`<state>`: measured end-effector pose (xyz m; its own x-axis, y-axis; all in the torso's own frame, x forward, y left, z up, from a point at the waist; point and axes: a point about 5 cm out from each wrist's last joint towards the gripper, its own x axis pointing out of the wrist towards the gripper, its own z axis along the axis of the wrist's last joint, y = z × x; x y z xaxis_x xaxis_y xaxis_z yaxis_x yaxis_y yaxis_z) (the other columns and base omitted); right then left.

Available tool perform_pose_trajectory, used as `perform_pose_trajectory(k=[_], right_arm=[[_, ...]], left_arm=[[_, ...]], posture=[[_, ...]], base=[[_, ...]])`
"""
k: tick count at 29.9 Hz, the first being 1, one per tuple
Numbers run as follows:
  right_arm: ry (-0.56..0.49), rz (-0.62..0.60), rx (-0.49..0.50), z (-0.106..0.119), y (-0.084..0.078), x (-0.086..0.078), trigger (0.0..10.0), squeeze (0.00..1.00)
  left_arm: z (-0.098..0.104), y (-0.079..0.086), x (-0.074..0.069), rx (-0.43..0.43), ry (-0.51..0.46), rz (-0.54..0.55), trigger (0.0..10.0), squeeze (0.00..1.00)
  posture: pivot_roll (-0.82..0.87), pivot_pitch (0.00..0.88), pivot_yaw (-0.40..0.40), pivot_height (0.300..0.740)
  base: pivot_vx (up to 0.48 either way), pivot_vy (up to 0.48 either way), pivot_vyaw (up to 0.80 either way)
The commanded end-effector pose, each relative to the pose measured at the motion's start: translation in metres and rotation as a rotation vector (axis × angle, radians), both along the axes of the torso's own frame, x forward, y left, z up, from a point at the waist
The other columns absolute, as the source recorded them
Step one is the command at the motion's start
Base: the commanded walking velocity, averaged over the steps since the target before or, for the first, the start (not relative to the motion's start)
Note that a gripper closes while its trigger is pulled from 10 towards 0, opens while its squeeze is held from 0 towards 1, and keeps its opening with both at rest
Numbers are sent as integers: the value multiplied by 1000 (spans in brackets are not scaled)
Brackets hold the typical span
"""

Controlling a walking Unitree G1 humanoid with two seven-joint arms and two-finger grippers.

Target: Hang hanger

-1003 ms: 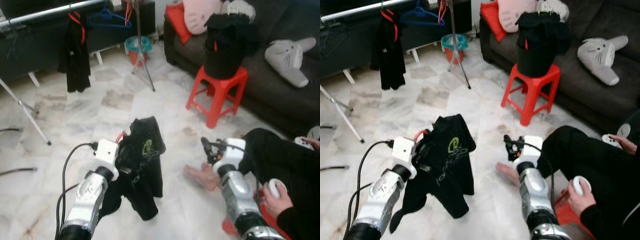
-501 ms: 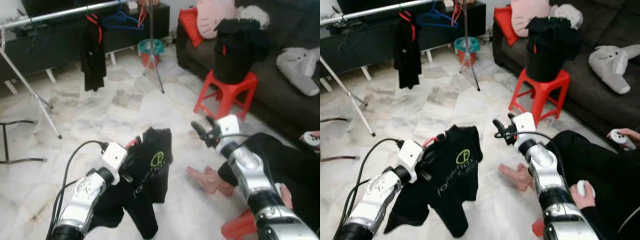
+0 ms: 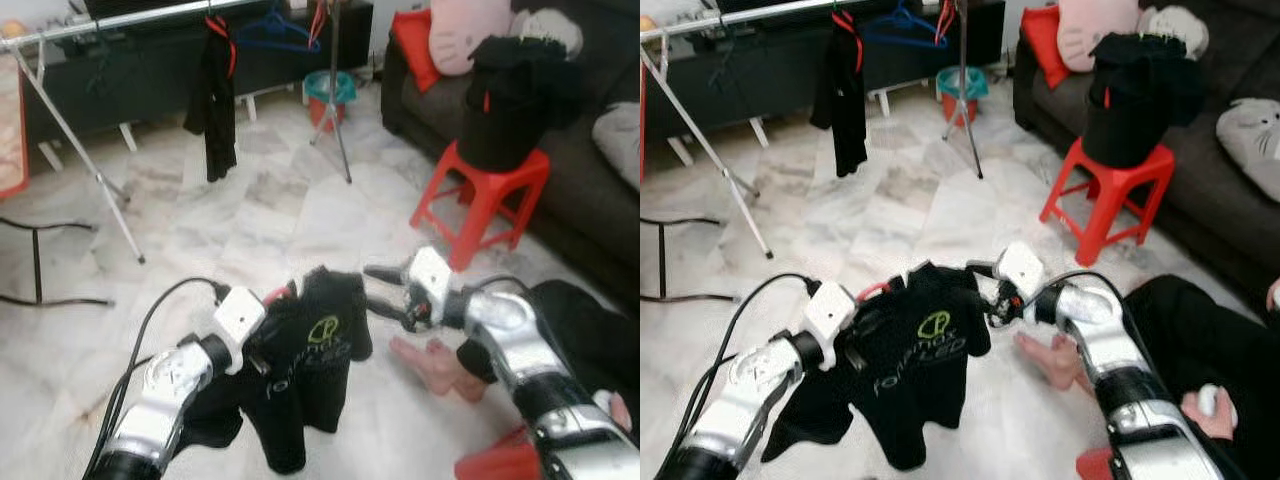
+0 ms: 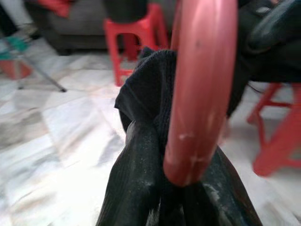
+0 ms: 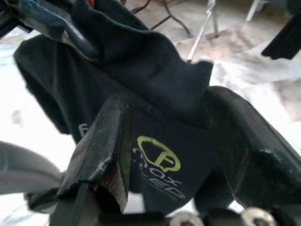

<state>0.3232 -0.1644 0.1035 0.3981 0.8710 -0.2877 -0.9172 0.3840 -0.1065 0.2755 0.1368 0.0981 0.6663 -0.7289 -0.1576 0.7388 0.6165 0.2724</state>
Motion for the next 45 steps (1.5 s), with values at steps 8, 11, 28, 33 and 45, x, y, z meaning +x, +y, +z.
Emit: perform_pose_trajectory(k=[8, 11, 28, 33, 45], right_arm=[[21, 184, 4, 17, -2, -9, 10000, 0], [31, 173, 20, 21, -6, -7, 10000, 0], [223, 234, -77, -1, -31, -25, 10000, 0], [256, 260, -61, -3, -33, -30, 10000, 0], [367, 373, 23, -14, -27, -49, 10000, 0]], left_arm=[[-5, 4, -21, 79, 95, -164, 10000, 0], [-7, 4, -28, 91, 131, -194, 10000, 0], [19, 3, -59, 204, 127, -499, 10000, 0], [18, 5, -65, 260, 134, -568, 10000, 0], [34, -6, -59, 274, 61, -602, 10000, 0]], posture=[[51, 34, -2, 740], [51, 34, -2, 740], [59, 36, -5, 740], [60, 34, -9, 740], [69, 22, -24, 740]], base=[[0, 0, 0], [0, 0, 0], [0, 0, 0], [0, 0, 0], [0, 0, 0]])
